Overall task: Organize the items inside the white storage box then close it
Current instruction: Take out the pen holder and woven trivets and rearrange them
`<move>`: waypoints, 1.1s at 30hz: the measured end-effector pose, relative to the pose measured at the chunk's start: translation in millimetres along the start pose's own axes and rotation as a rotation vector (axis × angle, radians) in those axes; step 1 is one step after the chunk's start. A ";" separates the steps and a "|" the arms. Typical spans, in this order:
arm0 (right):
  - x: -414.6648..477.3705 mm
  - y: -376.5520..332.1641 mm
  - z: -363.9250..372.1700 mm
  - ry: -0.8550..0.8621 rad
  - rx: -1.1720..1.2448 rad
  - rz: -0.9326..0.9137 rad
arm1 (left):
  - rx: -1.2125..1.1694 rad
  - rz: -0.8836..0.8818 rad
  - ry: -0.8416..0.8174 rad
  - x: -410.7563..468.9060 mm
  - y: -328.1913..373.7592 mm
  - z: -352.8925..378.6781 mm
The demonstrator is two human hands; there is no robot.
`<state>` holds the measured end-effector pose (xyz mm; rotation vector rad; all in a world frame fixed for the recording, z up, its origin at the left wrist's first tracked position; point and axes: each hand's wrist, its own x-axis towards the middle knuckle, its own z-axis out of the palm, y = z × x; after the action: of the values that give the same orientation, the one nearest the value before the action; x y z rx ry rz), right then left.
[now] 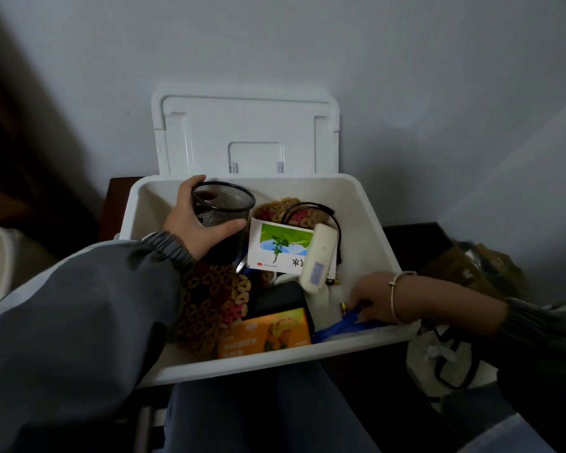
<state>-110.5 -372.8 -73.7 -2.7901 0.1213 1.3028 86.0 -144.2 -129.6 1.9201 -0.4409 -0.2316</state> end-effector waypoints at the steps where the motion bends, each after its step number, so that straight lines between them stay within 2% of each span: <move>1: -8.4 2.6 -6.0 0.078 0.006 0.040 | -0.002 -0.002 -0.014 -2.6 0.7 0.6; 5: -50.0 20.4 -39.1 0.518 0.113 0.156 | 0.028 0.015 -0.090 -19.7 12.6 1.5; 7: -69.2 23.3 -54.3 0.768 0.237 0.106 | 0.026 0.039 -0.142 -30.5 20.7 1.5; 9: -83.4 15.8 -65.2 0.914 0.338 0.009 | 0.057 0.076 -0.187 -43.2 29.8 1.2; 11: -89.0 1.4 -72.7 0.899 0.325 -0.089 | 0.087 0.131 -0.220 -55.6 37.4 0.7; 17: -70.9 -46.7 -90.1 0.598 0.012 -0.167 | 0.147 0.212 -0.266 -83.2 54.6 -10.9; 19: -61.0 -62.8 -96.8 0.582 0.068 -0.250 | 0.169 0.235 -0.261 -88.4 57.1 -14.9; 21: -54.0 -70.3 -105.8 0.709 0.353 -0.282 | 0.180 0.226 -0.224 -89.4 57.6 -22.8; 23: -43.8 -66.8 -112.1 0.950 0.610 -0.246 | 0.119 0.193 -0.132 -86.1 55.7 -36.3; 25: -26.4 -59.9 -109.3 1.071 0.697 -0.179 | 0.009 0.129 0.018 -81.0 52.3 -54.5; 27: -0.9 -63.3 -96.6 0.995 0.663 -0.157 | -0.049 0.081 0.169 -74.4 46.6 -73.3; 29: 31.6 -76.2 -79.4 0.817 0.547 -0.238 | -0.048 0.071 0.261 -66.0 39.6 -88.1; 33: 93.5 -106.4 -73.6 0.555 0.285 -0.358 | -0.058 0.051 0.321 -51.2 30.2 -98.1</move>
<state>15.7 -277.6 -96.0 -2.6714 -0.1508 0.3845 69.0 -49.9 -66.5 1.8448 -0.2645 0.0971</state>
